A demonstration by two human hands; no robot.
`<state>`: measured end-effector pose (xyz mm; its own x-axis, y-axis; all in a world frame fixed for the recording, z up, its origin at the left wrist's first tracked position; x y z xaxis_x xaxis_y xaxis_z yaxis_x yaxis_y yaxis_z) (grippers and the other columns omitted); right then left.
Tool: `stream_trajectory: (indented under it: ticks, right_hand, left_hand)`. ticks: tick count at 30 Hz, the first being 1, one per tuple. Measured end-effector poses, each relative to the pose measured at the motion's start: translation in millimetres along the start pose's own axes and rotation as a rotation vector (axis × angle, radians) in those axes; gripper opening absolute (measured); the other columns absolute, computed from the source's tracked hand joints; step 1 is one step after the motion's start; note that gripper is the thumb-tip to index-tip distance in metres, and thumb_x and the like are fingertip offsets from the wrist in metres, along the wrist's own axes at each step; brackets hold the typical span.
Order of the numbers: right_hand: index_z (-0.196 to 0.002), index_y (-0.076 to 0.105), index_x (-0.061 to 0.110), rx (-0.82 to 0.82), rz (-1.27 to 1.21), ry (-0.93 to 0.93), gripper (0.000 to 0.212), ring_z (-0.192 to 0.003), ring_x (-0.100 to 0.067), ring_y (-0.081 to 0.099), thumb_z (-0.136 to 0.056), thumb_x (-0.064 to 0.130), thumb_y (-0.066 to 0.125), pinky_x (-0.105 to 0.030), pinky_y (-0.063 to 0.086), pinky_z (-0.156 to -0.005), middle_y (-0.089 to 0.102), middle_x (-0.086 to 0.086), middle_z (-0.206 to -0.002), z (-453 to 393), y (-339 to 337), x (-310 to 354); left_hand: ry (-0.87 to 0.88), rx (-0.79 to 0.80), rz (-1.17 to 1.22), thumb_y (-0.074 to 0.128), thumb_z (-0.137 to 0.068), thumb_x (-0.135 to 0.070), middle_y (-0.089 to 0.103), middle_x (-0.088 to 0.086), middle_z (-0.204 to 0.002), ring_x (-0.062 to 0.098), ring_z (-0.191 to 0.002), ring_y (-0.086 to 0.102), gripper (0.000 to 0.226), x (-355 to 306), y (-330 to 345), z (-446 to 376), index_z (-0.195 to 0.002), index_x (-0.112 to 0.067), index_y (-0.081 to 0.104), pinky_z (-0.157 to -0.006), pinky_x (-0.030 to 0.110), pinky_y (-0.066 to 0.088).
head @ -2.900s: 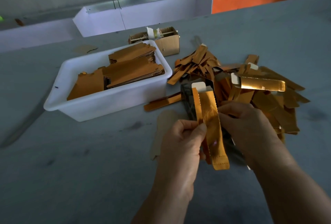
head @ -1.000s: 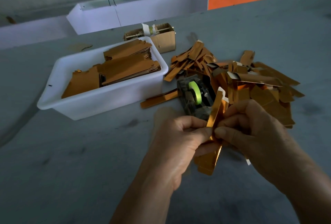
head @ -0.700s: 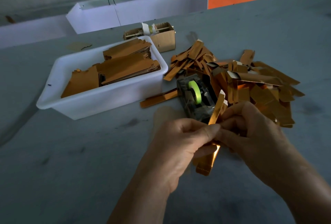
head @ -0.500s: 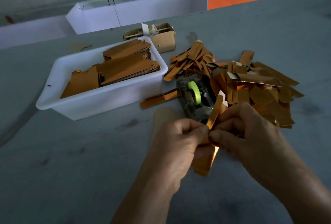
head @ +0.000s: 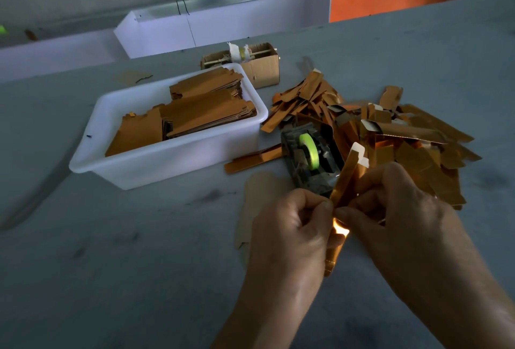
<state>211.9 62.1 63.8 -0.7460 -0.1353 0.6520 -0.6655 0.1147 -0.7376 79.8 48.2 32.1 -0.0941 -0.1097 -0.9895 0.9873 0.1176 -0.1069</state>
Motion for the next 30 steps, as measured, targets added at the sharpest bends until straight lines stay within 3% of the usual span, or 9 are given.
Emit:
stream_trajectory:
  ticks: [6, 8, 10, 12, 14, 18, 23, 26, 30]
  right_hand:
    - [-0.086, 0.04, 0.033, -0.014, 0.039, 0.012, 0.041, -0.055, 0.004, 0.051, -0.066, 0.05, 0.072, -0.013, 0.033, -0.046, 0.054, 0.016, -0.061, 1.2, -6.2, 9.1]
    - [-0.084, 0.041, 0.032, -0.049, 0.079, 0.01, 0.049, -0.051, 0.002, 0.047, -0.055, 0.068, 0.057, -0.017, 0.032, -0.043, 0.049, 0.016, -0.058, 2.0, -10.9, 8.3]
    - [-0.079, 0.05, 0.032, -0.047, -0.002, -0.004, 0.051, -0.048, -0.003, 0.051, -0.049, 0.072, 0.046, -0.017, 0.033, -0.044, 0.052, 0.011, -0.055, 2.4, -10.9, 5.8]
    - [-0.076, 0.06, 0.035, 0.033, -0.236, 0.02, 0.043, -0.065, -0.001, 0.06, -0.051, 0.067, 0.049, -0.015, 0.038, -0.052, 0.064, 0.013, -0.07, 1.5, -1.9, 2.2]
    - [-0.082, 0.066, 0.039, 0.126, -0.494, 0.048, 0.033, -0.074, 0.002, 0.062, -0.055, 0.056, 0.056, -0.02, 0.042, -0.062, 0.068, 0.019, -0.08, 1.3, 9.5, 0.2]
    - [-0.082, 0.073, 0.03, 0.252, -0.85, 0.132, 0.022, -0.078, -0.01, 0.067, -0.065, 0.032, 0.06, -0.029, 0.046, -0.075, 0.072, 0.001, -0.081, 5.5, 25.3, 3.3]
    - [-0.077, 0.074, 0.028, 0.222, -0.94, 0.182, 0.018, -0.076, -0.01, 0.067, -0.066, 0.025, 0.06, -0.028, 0.047, -0.072, 0.072, -0.001, -0.078, 5.2, 30.1, 1.1]
    - [-0.078, 0.073, 0.03, 0.208, -0.941, 0.182, 0.02, -0.07, -0.009, 0.068, -0.063, 0.023, 0.062, -0.021, 0.048, -0.063, 0.072, -0.002, -0.075, 4.7, 29.4, 2.7]
    - [-0.075, 0.071, 0.028, 0.153, -0.838, 0.204, 0.016, -0.062, -0.002, 0.066, -0.071, 0.014, 0.065, -0.025, 0.042, -0.061, 0.071, 0.004, -0.069, 3.2, 25.9, -1.8]
  left_hand:
    - [0.03, -0.046, -0.006, 0.06, -0.092, -0.013, 0.072, 0.007, -0.068, 0.025, -0.067, 0.072, 0.019, -5.2, -8.5, 7.0, -0.074, -0.013, 0.069, -0.071, 0.051, 0.059]
    - [0.013, -0.03, 0.034, 0.061, -0.091, -0.016, 0.074, 0.003, -0.072, 0.019, -0.071, 0.073, 0.017, -7.2, -12.1, 8.5, -0.077, -0.014, 0.07, -0.072, 0.043, 0.061]
    - [-0.009, 0.02, 0.104, 0.061, -0.091, -0.016, 0.074, 0.001, -0.074, 0.017, -0.074, 0.074, 0.015, -9.5, -12.2, 8.8, -0.079, -0.013, 0.07, -0.069, 0.032, 0.061]
    - [-0.078, 0.083, 0.228, 0.06, -0.09, -0.013, 0.074, 0.003, -0.075, 0.017, -0.076, 0.074, 0.015, -5.9, -9.6, 8.8, -0.083, -0.006, 0.07, -0.069, 0.025, 0.059]
    - [-0.177, 0.14, 0.383, 0.059, -0.087, -0.012, 0.074, 0.011, -0.081, 0.021, -0.078, 0.073, 0.015, 0.5, -6.8, 9.5, -0.084, -0.002, 0.071, -0.069, 0.027, 0.059]
    - [-0.377, 0.237, 0.643, 0.06, -0.077, -0.006, 0.07, 0.022, -0.089, 0.026, -0.079, 0.071, 0.029, 8.5, -1.2, 10.8, -0.1, 0.011, 0.064, -0.062, 0.028, 0.059]
    - [-0.406, 0.227, 0.685, 0.061, -0.073, -0.002, 0.07, 0.021, -0.083, 0.025, -0.072, 0.072, 0.023, 11.2, -6.6, 9.6, -0.095, 0.006, 0.061, -0.057, 0.027, 0.058]
    - [-0.393, 0.256, 0.642, 0.058, -0.08, -0.003, 0.071, 0.02, -0.085, 0.024, -0.075, 0.072, 0.017, 12.3, -7.8, 9.3, -0.093, 0.006, 0.065, -0.059, 0.026, 0.058]
    - [-0.309, 0.218, 0.48, 0.056, -0.091, -0.005, 0.072, 0.015, -0.087, 0.02, -0.076, 0.071, 0.014, 12.0, -11.2, 7.8, -0.091, -0.001, 0.069, -0.061, 0.024, 0.057]
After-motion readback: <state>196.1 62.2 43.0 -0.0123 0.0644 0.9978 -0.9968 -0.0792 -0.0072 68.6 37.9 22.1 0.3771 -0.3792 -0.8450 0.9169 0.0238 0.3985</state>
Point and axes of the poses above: each hand's wrist, its own z-axis away from the middle knuckle, its own y-axis out of the palm, x = y × z, the point moved 9 cm from there along -z, towards the middle knuckle
